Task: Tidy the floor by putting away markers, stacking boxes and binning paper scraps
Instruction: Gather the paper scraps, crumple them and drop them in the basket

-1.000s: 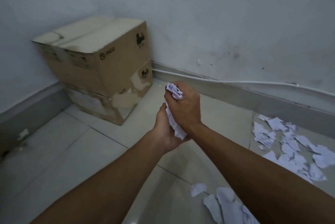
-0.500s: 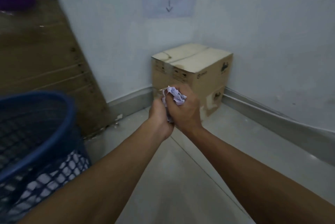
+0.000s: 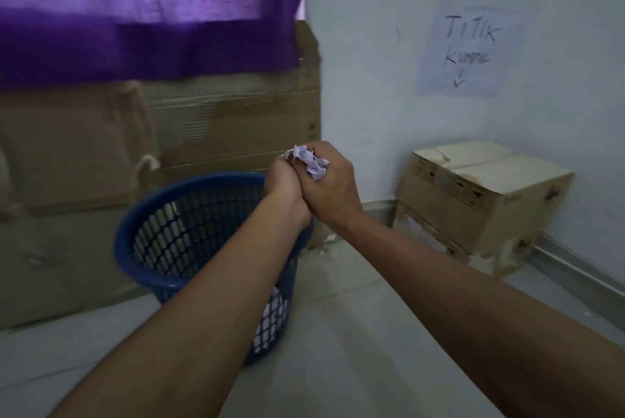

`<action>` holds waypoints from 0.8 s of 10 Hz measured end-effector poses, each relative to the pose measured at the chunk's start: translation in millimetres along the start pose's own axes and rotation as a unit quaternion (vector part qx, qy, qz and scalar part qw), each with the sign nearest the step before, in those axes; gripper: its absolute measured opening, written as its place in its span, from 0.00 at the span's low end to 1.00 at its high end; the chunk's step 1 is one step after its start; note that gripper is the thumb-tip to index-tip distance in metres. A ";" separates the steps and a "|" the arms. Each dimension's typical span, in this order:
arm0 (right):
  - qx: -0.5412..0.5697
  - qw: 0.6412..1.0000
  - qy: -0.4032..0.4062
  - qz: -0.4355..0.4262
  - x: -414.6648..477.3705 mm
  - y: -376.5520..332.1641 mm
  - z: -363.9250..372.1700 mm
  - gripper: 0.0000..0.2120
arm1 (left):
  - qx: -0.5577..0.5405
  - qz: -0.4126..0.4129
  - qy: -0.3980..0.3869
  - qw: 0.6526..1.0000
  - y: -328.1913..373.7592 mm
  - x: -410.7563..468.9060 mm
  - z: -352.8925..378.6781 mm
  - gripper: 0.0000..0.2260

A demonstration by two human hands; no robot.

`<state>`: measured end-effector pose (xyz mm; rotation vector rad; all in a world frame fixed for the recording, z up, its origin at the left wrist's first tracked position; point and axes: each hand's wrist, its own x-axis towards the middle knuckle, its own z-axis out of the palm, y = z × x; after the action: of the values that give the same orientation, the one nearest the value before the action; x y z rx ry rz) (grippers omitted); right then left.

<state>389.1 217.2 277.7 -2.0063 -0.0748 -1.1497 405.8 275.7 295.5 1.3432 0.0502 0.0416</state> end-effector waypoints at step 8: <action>-0.061 0.970 -0.233 0.037 13.2 28.4 58.3 0.16 | 0.018 -0.098 0.061 0.993 -1.7 82.5 -68.4 0.14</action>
<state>449.3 232.7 254.9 -2.3333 -0.1683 -0.6292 484.0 346.7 277.4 1.3649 0.2867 -0.0423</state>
